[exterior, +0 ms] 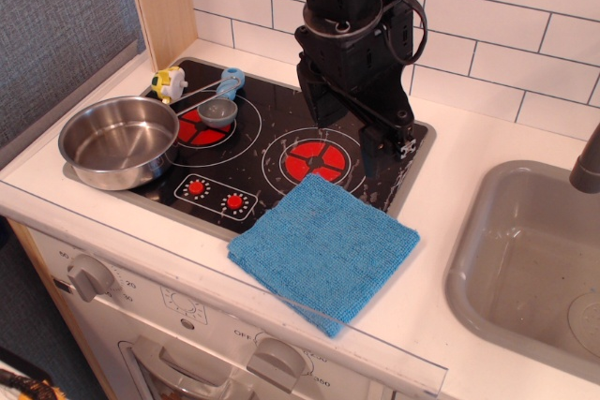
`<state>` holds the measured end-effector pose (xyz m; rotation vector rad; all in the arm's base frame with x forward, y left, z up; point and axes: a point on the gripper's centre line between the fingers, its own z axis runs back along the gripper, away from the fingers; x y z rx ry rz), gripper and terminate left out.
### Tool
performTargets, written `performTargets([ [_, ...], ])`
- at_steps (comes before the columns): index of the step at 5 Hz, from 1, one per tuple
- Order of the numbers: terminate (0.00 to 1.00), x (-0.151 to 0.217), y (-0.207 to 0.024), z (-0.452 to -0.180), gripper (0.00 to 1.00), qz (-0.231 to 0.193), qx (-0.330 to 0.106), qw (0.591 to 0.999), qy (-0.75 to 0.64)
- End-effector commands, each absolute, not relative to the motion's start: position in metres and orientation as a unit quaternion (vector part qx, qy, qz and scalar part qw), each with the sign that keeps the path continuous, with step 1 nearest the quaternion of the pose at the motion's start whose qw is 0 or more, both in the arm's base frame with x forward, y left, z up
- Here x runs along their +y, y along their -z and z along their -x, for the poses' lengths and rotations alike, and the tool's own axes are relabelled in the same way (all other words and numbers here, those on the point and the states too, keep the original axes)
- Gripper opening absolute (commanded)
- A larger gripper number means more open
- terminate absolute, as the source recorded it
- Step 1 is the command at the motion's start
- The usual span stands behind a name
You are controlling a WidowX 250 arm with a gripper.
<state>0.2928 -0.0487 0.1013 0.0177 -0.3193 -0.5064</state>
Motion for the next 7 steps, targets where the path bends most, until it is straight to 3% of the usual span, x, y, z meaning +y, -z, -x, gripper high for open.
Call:
performTargets([
  [1, 0.0, -0.049, -0.101, -0.293, 1.0, -0.009, -0.157, 0.956, 0.249],
  [2, 0.0, -0.026, -0.093, -0.277, 1.0, 0.011, -0.165, 0.967, 0.193],
  [4, 0.0, 0.008, -0.094, -0.259, 1.0, -0.019, -0.152, 0.978, 0.142],
  [7, 0.0, 0.086, -0.086, -0.261, 1.0, -0.063, -0.142, 0.984, 0.082],
])
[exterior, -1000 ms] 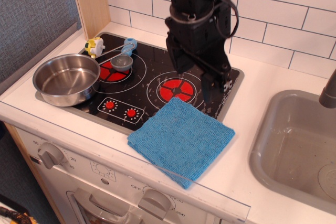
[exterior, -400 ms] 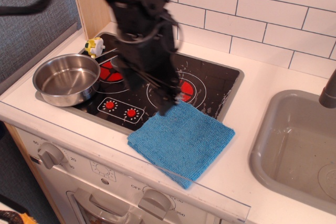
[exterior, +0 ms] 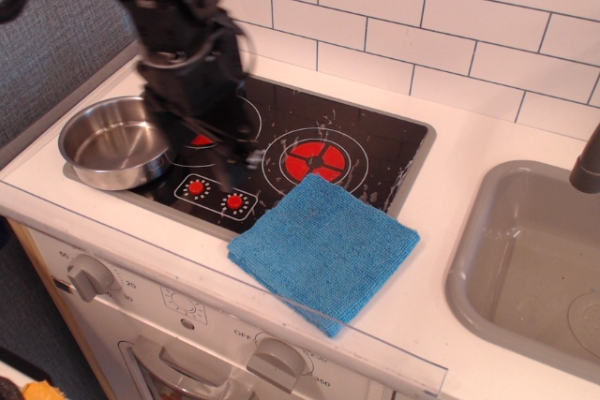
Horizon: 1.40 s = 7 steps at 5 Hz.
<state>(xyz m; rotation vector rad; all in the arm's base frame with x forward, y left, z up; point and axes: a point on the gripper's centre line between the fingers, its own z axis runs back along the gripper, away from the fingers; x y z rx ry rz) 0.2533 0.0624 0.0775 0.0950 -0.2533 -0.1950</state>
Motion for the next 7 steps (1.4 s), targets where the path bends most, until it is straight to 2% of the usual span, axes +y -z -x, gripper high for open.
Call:
performTargets([
  [1, 0.0, 0.104, -0.08, -0.268, 1.0, -0.073, -0.138, 0.985, 0.071],
  [3, 0.0, 0.125, -0.056, -0.273, 1.0, -0.079, -0.109, 0.99, 0.05],
  [5, 0.0, 0.132, -0.032, -0.265, 1.0, -0.08, -0.082, 0.993, 0.037],
  [6, 0.0, 0.132, -0.031, -0.263, 0.0, -0.083, -0.081, 0.992, 0.038],
  [7, 0.0, 0.131, -0.03, -0.263, 0.0, -0.084, -0.078, 0.993, 0.04],
])
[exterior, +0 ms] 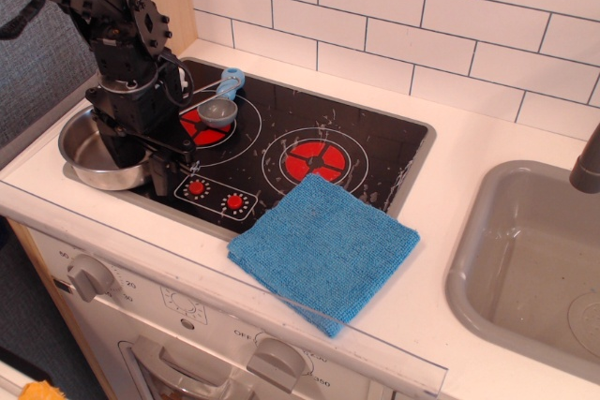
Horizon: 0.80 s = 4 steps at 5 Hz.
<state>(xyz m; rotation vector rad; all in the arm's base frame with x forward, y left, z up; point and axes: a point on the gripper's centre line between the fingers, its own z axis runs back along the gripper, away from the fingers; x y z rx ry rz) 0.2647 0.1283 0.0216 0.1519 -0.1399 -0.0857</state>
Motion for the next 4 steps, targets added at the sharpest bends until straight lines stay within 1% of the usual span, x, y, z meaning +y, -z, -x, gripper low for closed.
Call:
performTargets([
  [1, 0.0, 0.131, -0.029, -0.262, 0.0, -0.081, -0.072, 0.993, 0.038],
  [4, 0.0, 0.116, -0.034, -0.269, 0.0, -0.073, -0.077, 0.993, 0.058],
])
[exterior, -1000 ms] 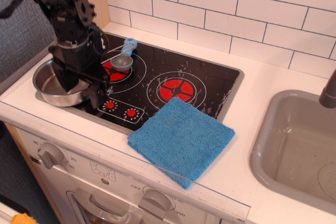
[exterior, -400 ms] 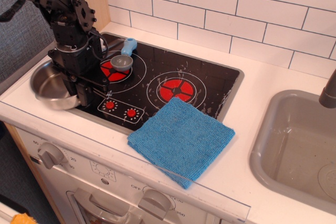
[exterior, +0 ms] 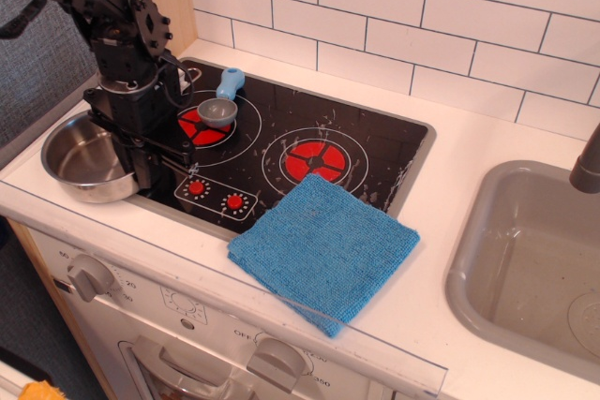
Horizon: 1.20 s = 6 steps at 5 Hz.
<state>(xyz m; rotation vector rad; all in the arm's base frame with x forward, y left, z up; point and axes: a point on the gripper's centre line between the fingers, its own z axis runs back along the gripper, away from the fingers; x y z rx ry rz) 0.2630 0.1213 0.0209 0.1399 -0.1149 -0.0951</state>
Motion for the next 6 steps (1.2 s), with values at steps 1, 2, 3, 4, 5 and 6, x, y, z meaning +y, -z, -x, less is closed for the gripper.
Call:
performTargets([
  [1, 0.0, 0.11, -0.049, -0.275, 0.0, -0.082, -0.09, 0.99, 0.07],
  [2, 0.0, 0.098, -0.066, -0.286, 0.0, -0.091, -0.11, 0.986, 0.087],
  [3, 0.0, 0.068, -0.095, -0.304, 0.0, -0.103, -0.14, 0.977, 0.127],
  [4, 0.0, 0.022, -0.109, -0.326, 0.0, -0.101, -0.168, 0.963, 0.187],
  [5, 0.0, -0.022, -0.106, -0.346, 0.0, -0.087, -0.174, 0.95, 0.246],
  [6, 0.0, -0.062, -0.097, -0.351, 0.0, -0.095, -0.161, 0.932, 0.309],
])
